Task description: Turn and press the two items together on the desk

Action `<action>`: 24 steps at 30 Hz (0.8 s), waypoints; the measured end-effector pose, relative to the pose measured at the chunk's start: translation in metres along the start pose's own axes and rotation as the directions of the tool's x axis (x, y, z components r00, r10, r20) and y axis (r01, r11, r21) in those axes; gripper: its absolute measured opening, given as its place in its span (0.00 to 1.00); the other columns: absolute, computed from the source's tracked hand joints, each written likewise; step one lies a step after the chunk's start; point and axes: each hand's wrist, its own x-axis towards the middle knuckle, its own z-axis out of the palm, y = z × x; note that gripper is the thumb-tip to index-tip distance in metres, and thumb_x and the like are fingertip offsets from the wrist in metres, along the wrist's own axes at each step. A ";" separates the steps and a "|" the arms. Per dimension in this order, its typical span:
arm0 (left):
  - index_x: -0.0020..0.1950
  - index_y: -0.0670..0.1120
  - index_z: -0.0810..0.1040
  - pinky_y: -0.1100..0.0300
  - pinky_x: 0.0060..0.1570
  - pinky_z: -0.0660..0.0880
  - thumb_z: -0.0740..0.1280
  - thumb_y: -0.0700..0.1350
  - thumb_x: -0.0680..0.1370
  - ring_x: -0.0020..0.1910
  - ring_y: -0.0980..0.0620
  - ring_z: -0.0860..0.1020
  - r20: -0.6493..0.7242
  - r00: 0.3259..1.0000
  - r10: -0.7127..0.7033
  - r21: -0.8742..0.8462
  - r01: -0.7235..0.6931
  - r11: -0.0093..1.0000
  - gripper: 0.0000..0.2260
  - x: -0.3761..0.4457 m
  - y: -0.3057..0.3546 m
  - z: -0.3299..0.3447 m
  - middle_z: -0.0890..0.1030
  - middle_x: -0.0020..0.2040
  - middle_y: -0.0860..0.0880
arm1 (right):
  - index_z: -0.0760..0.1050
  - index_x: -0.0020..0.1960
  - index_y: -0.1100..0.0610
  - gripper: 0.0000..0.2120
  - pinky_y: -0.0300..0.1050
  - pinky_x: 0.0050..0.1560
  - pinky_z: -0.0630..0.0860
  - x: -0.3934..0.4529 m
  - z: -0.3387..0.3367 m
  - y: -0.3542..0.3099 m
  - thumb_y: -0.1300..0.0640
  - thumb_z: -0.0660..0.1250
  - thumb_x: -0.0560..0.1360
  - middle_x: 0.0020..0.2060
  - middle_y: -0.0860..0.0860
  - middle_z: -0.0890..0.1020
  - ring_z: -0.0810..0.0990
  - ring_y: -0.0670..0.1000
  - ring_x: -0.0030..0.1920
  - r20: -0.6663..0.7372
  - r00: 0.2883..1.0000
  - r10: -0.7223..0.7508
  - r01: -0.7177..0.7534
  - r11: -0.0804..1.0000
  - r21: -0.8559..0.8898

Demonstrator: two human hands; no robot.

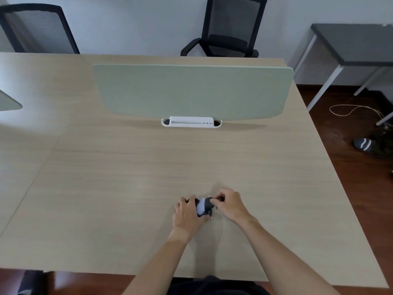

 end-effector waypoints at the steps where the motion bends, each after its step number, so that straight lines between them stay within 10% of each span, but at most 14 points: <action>1: 0.62 0.51 0.69 0.53 0.54 0.74 0.72 0.61 0.65 0.57 0.44 0.73 0.002 1.000 -0.003 -0.010 0.003 1.000 0.30 0.001 0.000 -0.001 0.71 0.57 0.47 | 0.79 0.40 0.59 0.06 0.35 0.34 0.72 0.001 -0.002 0.003 0.57 0.70 0.72 0.37 0.53 0.81 0.76 0.48 0.35 -0.017 1.000 0.009 -0.010 0.999 -0.035; 4: 0.61 0.51 0.70 0.53 0.55 0.73 0.73 0.60 0.64 0.57 0.44 0.73 0.020 1.000 0.005 0.000 -0.005 1.000 0.30 0.001 0.001 -0.006 0.72 0.57 0.48 | 0.77 0.39 0.59 0.06 0.46 0.38 0.75 0.004 -0.011 0.007 0.57 0.68 0.72 0.36 0.52 0.79 0.78 0.53 0.38 -0.124 0.992 0.025 -0.038 0.994 -0.106; 11: 0.66 0.49 0.68 0.54 0.58 0.70 0.74 0.54 0.66 0.63 0.45 0.72 0.042 0.998 0.042 -0.016 -0.041 0.999 0.31 0.006 0.003 -0.009 0.73 0.62 0.50 | 0.79 0.39 0.58 0.04 0.37 0.31 0.71 0.001 -0.001 -0.007 0.57 0.71 0.71 0.33 0.51 0.80 0.76 0.48 0.30 0.009 1.000 0.029 -0.030 0.994 0.106; 18: 0.77 0.51 0.53 0.51 0.67 0.65 0.72 0.53 0.68 0.70 0.45 0.66 0.100 0.987 0.125 0.105 -0.136 0.985 0.43 0.010 0.003 -0.014 0.68 0.71 0.50 | 0.76 0.42 0.60 0.04 0.41 0.36 0.70 0.003 -0.011 0.014 0.60 0.68 0.73 0.36 0.51 0.78 0.76 0.53 0.39 -0.124 0.991 -0.047 0.032 0.993 -0.115; 24: 0.77 0.47 0.53 0.52 0.64 0.70 0.71 0.61 0.66 0.68 0.43 0.65 0.033 0.999 -0.015 -0.029 0.016 0.999 0.46 0.000 0.007 0.004 0.63 0.69 0.44 | 0.78 0.40 0.57 0.05 0.35 0.36 0.69 0.003 -0.002 -0.002 0.59 0.68 0.74 0.37 0.50 0.80 0.76 0.47 0.37 -0.073 0.997 -0.038 0.042 0.998 0.057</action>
